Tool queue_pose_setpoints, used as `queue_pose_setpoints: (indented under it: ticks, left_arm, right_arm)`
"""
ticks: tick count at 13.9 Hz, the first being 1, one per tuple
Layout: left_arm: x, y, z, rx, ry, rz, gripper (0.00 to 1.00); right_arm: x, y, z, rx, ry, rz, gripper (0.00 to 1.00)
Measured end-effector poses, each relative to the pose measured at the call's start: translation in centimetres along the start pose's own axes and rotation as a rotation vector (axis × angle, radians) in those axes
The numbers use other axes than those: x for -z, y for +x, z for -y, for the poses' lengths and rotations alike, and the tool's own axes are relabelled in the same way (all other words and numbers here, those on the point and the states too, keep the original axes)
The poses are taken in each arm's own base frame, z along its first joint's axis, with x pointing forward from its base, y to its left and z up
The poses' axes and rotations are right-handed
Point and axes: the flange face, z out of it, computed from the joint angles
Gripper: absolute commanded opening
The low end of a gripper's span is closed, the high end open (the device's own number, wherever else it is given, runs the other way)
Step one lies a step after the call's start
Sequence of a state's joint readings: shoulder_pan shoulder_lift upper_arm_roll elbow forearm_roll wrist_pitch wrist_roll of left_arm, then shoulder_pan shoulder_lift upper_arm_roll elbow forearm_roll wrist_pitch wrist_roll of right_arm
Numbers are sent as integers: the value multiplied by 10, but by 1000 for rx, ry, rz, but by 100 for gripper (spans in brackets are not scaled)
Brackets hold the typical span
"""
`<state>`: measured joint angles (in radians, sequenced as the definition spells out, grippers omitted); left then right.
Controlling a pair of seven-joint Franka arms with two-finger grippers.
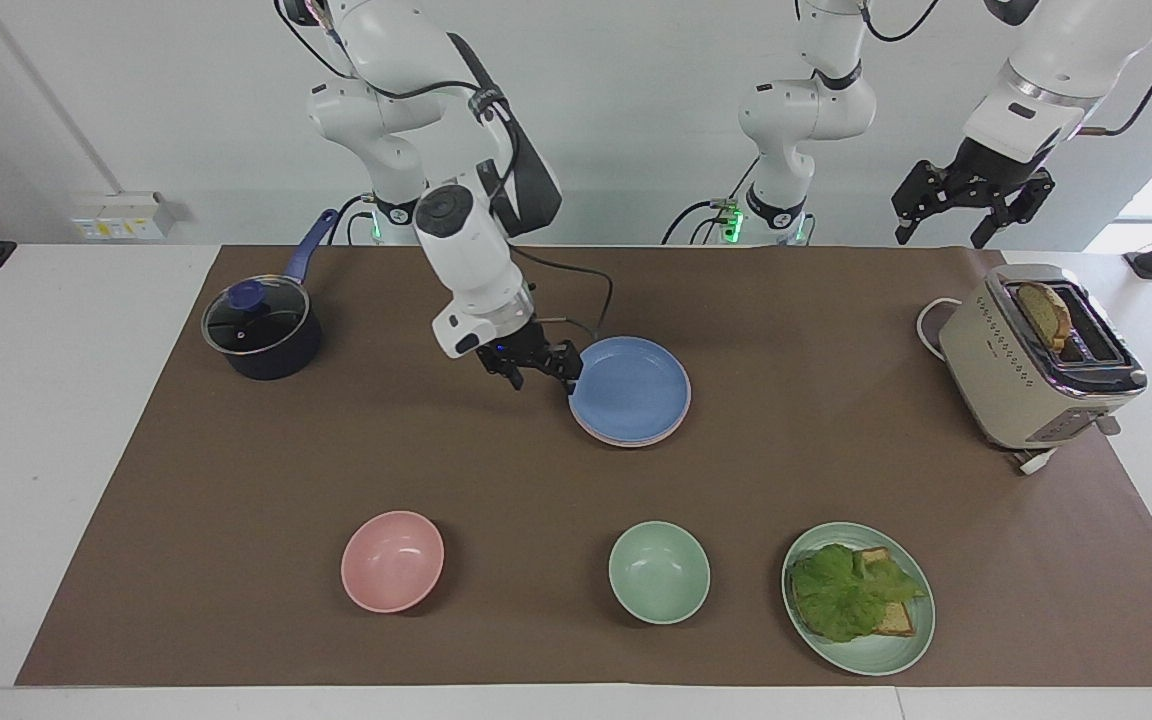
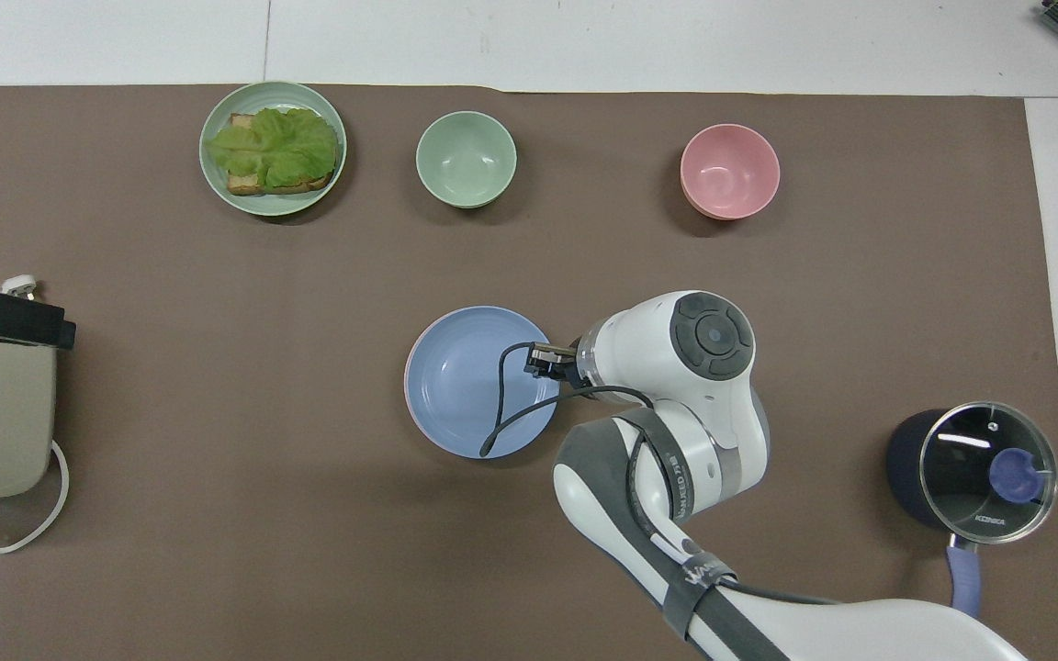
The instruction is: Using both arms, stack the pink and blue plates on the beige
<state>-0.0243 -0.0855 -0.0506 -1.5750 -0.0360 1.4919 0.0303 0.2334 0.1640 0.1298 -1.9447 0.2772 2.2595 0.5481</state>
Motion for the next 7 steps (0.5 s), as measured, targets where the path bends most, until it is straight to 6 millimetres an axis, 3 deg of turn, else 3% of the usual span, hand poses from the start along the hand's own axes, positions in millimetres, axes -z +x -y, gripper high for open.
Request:
queue_pose_setpoints:
  ticks: [3,7]
  left_arm:
    - [0,0,0,0,0,0,100]
    - [0,0,0,0,0,0,100]
  right_arm:
    - [91,26,-60,26,-91,-49,100]
    - [189,17,-104,53,-201,-63,100]
